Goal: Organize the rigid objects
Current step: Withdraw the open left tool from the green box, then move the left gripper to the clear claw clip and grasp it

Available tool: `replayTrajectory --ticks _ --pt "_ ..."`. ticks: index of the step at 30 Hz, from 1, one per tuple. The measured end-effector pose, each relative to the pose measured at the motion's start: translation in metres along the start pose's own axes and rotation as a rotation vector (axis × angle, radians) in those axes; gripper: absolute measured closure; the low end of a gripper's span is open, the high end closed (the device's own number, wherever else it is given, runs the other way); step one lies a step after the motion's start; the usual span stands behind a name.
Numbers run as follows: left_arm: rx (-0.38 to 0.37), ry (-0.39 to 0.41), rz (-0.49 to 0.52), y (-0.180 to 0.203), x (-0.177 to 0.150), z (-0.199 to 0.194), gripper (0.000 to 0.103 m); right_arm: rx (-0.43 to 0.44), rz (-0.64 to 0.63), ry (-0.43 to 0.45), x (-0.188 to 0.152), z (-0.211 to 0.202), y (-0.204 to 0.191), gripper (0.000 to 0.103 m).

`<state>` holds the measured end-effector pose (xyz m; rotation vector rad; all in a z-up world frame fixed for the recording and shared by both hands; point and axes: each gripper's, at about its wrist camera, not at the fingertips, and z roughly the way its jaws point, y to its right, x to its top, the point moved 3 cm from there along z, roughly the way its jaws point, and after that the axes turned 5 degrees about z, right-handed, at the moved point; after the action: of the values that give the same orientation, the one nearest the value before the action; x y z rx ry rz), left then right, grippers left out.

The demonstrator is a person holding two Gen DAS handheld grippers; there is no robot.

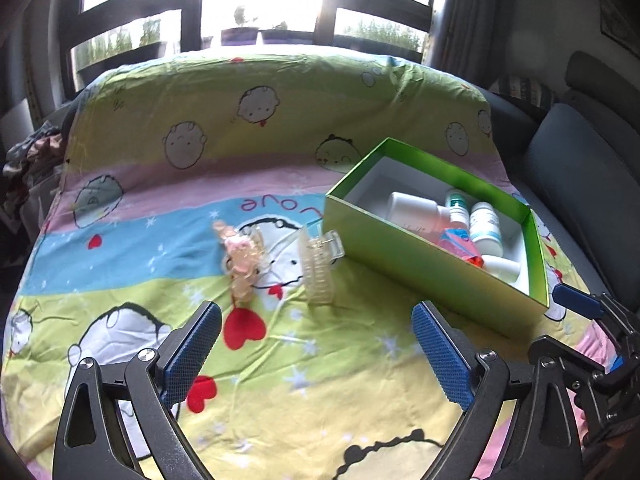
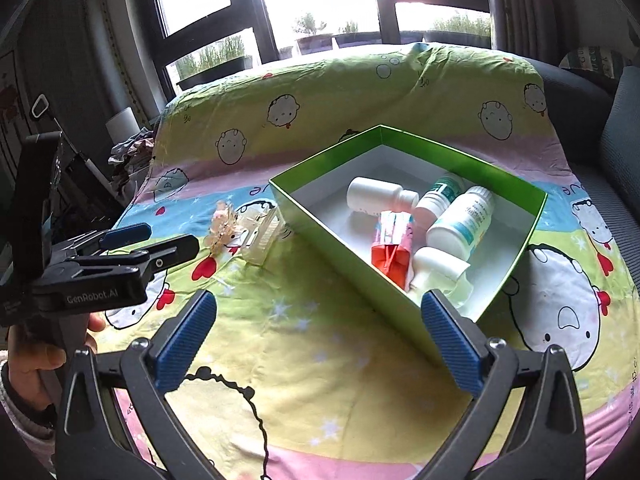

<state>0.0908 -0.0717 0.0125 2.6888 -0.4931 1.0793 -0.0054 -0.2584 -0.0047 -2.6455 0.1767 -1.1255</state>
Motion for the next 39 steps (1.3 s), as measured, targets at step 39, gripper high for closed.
replayTrajectory --ticks 39 --pt "-0.509 -0.204 -0.252 -0.042 0.020 0.106 0.007 0.199 0.109 -0.133 0.015 0.166 -0.065 0.031"
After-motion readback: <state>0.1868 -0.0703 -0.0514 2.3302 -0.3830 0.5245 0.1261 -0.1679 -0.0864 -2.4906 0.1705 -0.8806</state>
